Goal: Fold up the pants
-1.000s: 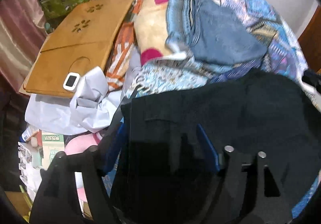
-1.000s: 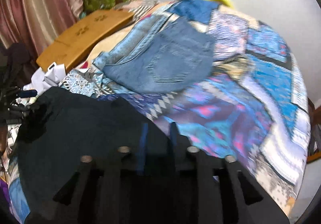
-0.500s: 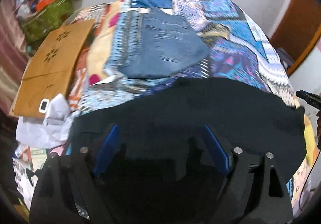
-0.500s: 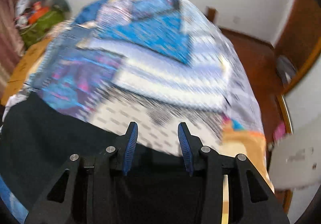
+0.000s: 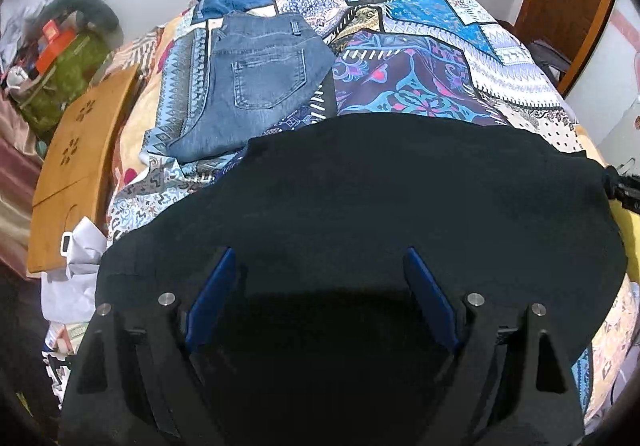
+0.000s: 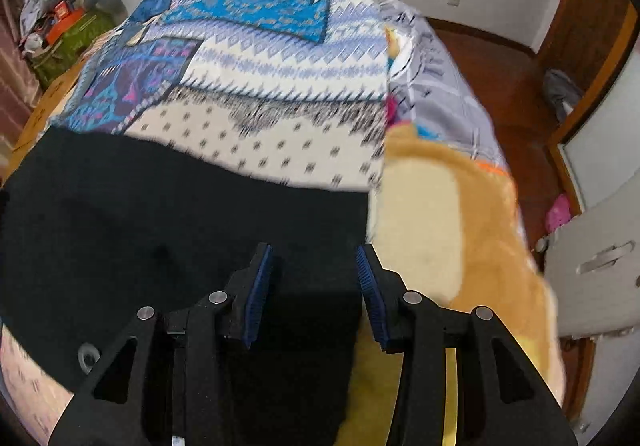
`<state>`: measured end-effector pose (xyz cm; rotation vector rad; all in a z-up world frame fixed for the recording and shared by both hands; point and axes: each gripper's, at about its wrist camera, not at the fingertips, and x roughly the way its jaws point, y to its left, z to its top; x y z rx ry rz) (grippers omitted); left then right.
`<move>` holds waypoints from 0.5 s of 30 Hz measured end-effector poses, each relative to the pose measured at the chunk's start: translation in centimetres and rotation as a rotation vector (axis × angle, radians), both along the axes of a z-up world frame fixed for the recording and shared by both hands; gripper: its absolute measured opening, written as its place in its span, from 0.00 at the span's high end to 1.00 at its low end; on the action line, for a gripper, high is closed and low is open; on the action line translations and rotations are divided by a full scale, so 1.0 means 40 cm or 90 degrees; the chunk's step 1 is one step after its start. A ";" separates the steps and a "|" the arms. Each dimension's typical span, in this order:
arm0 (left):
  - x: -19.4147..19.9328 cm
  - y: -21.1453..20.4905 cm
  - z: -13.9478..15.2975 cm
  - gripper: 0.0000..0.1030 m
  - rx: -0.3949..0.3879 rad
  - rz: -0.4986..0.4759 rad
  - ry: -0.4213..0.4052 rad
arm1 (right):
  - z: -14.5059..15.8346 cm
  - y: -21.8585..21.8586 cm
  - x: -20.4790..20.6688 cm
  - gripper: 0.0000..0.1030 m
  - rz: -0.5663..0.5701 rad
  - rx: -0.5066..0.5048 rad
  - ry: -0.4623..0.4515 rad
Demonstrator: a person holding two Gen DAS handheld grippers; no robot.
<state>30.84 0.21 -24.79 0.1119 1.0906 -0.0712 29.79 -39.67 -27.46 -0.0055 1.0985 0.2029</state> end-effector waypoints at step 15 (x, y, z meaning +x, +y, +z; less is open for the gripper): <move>-0.024 0.000 -0.004 0.11 0.000 0.008 -0.021 | -0.015 -0.013 -0.043 0.76 -0.022 0.053 -0.052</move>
